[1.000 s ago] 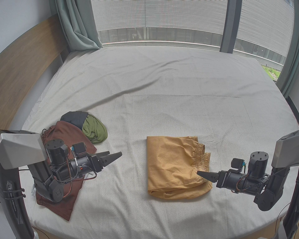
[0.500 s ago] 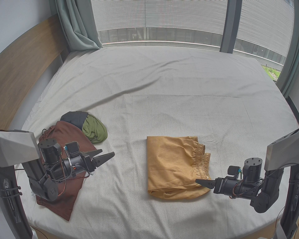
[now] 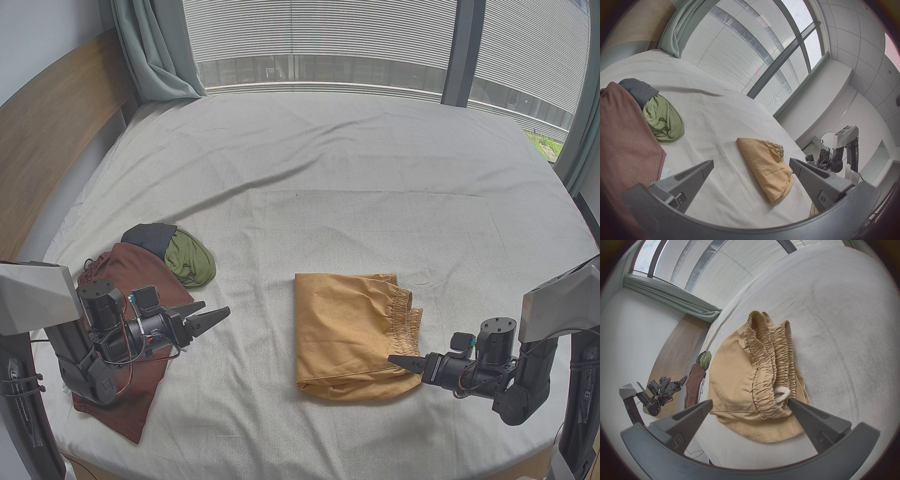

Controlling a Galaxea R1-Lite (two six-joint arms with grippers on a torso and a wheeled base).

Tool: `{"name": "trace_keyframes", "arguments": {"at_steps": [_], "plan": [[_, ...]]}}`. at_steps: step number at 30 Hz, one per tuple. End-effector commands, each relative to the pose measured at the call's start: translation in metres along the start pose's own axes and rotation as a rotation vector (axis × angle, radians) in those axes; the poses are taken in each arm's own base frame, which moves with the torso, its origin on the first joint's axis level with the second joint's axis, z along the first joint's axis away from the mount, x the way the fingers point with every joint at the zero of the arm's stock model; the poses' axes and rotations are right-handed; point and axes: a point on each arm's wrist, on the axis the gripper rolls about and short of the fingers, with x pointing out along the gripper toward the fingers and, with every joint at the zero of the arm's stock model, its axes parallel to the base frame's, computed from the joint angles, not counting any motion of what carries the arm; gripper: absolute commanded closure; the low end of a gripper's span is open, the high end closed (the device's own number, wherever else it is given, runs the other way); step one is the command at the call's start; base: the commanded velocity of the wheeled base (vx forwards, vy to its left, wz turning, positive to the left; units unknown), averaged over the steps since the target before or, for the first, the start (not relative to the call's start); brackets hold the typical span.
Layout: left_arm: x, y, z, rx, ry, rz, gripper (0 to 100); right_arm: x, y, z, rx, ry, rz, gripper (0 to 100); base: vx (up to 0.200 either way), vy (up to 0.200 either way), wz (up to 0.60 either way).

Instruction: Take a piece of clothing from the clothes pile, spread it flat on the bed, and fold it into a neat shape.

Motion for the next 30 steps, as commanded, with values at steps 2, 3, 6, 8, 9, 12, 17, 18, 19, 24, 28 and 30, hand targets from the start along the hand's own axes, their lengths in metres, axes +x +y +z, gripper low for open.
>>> {"name": "trace_keyframes", "arguments": {"at_steps": [2, 3, 6, 8, 9, 12, 17, 18, 19, 24, 28, 30], "plan": [[-0.001, 0.001, -0.001, -0.004, 0.004, 0.003, 0, -0.002, -0.004, 0.000, 0.009, -0.003, -0.018, 0, 0.000, 0.000, 0.00], [-0.001, 0.001, -0.001, -0.004, 0.004, 0.003, 0, -0.002, -0.005, 0.000, 0.008, -0.003, -0.020, 0, 0.000, 0.000, 0.00], [0.000, 0.001, -0.003, -0.008, 0.008, 0.004, 0, -0.002, -0.005, 0.001, 0.010, -0.006, -0.019, 0, 0.000, 0.000, 0.00], [0.000, 0.001, -0.004, -0.010, 0.010, 0.005, 0, -0.003, -0.005, -0.001, 0.010, 0.001, -0.024, 0, 0.000, 0.000, 0.00], [0.000, 0.001, -0.003, -0.009, 0.009, 0.005, 0, -0.003, -0.005, -0.002, 0.010, 0.005, -0.023, 0, 0.000, 0.000, 0.00], [0.000, 0.001, -0.003, -0.009, 0.009, 0.005, 0, -0.001, -0.003, -0.002, 0.009, 0.004, -0.015, 0, 0.000, 0.000, 0.00], [0.000, 0.001, -0.005, -0.012, 0.013, 0.005, 0, 0.006, -0.007, -0.003, 0.010, 0.010, -0.017, 0, 0.000, 0.000, 0.00], [0.000, 0.001, -0.004, -0.011, 0.012, 0.004, 0, 0.008, -0.007, -0.002, 0.008, 0.002, -0.014, 0, 0.000, 0.000, 0.00], [0.000, 0.001, -0.005, -0.012, 0.013, 0.005, 0, 0.011, -0.006, 0.001, 0.002, -0.010, -0.009, 0, 0.000, 0.000, 0.00], [0.000, 0.001, -0.004, -0.010, 0.011, 0.004, 0, 0.014, -0.006, 0.003, -0.001, -0.028, -0.012, 0, 0.000, 0.000, 0.00], [0.000, 0.001, -0.005, -0.012, 0.014, 0.003, 0, 0.013, -0.006, 0.003, -0.001, -0.024, -0.012, 100, 0.000, 0.000, 0.00], [0.000, 0.001, -0.005, -0.010, 0.013, 0.005, 0, 0.013, -0.005, 0.002, 0.000, -0.021, -0.013, 100, 0.000, 0.000, 0.00]]}}
